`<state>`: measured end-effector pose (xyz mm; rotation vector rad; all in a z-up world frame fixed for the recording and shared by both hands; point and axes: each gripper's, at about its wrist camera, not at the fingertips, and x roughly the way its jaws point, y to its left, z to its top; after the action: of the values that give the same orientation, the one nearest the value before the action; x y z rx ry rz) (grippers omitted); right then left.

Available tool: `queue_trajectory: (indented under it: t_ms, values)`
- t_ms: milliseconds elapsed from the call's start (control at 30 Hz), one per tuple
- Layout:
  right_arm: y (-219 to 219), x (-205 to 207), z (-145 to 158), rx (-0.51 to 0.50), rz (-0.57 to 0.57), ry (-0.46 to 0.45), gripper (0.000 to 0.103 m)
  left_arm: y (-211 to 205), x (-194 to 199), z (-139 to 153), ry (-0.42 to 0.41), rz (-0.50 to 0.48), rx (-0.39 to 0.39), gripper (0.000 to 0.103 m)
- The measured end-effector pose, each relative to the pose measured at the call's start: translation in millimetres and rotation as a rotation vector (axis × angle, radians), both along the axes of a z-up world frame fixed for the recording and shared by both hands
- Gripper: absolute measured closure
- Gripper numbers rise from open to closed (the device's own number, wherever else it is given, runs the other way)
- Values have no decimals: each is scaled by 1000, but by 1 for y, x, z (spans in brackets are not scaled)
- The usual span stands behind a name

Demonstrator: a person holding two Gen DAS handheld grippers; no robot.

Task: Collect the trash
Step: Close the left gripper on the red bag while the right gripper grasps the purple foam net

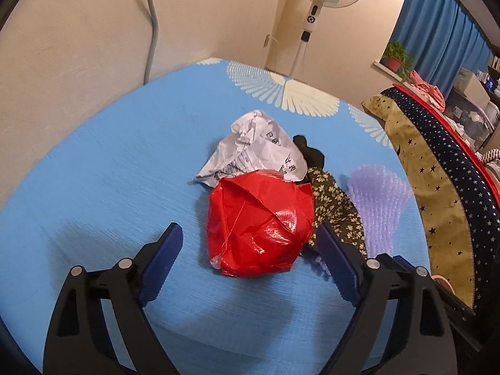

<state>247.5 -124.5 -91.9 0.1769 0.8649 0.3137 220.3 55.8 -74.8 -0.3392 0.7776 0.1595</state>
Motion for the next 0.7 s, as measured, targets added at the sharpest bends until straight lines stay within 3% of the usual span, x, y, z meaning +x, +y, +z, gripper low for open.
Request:
queue_trajectory:
  t_ms: [233, 367, 700]
  values:
    - [3, 1, 0, -10, 9, 0, 80, -6, 7, -6, 50, -31, 8, 19]
    - [6, -4, 2, -30, 13, -17, 89, -5, 7, -9, 58, -41, -12, 32]
    - [3, -17, 28, -62, -4, -116, 92, -3, -2, -2, 24, -27, 8, 37]
